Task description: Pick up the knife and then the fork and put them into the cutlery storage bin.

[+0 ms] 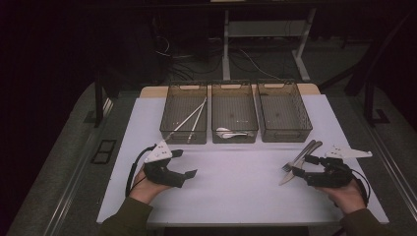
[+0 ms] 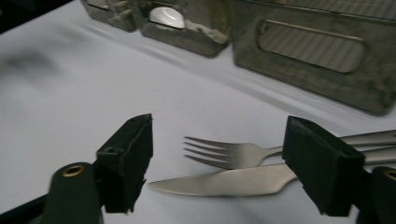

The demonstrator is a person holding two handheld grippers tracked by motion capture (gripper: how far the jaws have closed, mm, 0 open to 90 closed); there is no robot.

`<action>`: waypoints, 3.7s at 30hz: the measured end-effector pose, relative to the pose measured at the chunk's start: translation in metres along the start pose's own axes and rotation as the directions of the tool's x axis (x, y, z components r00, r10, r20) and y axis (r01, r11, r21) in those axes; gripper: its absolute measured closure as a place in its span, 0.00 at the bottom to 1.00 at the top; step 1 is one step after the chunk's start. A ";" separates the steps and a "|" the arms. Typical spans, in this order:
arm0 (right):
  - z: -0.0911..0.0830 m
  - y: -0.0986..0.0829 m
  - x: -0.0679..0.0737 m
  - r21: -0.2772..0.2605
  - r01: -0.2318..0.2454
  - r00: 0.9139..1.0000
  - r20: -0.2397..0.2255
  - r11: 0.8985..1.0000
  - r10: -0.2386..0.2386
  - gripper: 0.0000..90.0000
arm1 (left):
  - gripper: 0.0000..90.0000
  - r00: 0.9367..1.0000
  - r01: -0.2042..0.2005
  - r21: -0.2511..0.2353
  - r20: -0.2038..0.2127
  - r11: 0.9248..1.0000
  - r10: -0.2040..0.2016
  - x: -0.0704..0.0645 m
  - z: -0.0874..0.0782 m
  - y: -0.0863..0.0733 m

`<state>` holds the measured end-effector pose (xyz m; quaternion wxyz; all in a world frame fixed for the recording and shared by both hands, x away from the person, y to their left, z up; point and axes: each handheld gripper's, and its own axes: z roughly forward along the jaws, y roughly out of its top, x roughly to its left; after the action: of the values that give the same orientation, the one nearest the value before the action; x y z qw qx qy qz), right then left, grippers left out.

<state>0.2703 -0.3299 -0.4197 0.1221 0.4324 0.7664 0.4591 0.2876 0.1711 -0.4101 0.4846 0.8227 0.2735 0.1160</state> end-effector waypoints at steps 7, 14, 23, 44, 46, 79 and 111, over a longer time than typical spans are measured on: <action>0.002 0.013 -0.020 0.017 -0.021 0.999 0.040 1.000 0.020 0.52 | 0.00 1.000 0.017 0.004 -0.001 1.000 -0.017 -0.001 -0.006 -0.012; 0.010 0.031 -0.053 0.047 -0.032 0.988 0.152 0.998 0.024 0.81 | 0.00 1.000 0.022 0.019 0.007 1.000 -0.022 -0.003 -0.003 -0.015; 0.026 0.039 -0.085 0.131 -0.064 0.966 0.258 0.989 0.029 0.99 | 0.00 1.000 0.028 0.026 0.012 0.999 -0.028 -0.003 -0.001 -0.016; 0.046 0.034 -0.126 0.222 -0.129 0.931 0.362 0.966 0.042 1.00 | 0.00 0.999 0.019 0.043 0.044 0.999 -0.021 -0.004 0.002 -0.015; 0.047 0.034 -0.125 0.229 -0.127 0.931 0.363 0.965 0.036 1.00 | 0.00 0.999 0.020 0.045 0.046 0.999 -0.022 -0.004 0.002 -0.015; 0.030 0.023 -0.084 0.379 -0.016 0.975 0.211 0.925 -0.070 1.00 | 0.00 0.998 0.015 0.039 0.067 0.999 -0.018 -0.006 0.002 -0.014; 0.011 0.013 -0.088 0.407 0.002 0.966 0.237 0.913 -0.108 1.00 | 0.00 0.997 0.010 0.047 0.073 0.999 -0.013 -0.007 0.003 -0.014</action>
<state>0.3363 -0.3887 -0.4338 0.1404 0.4818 0.8343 0.2282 0.2784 0.1708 -0.4230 0.4755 0.8359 0.2631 0.0765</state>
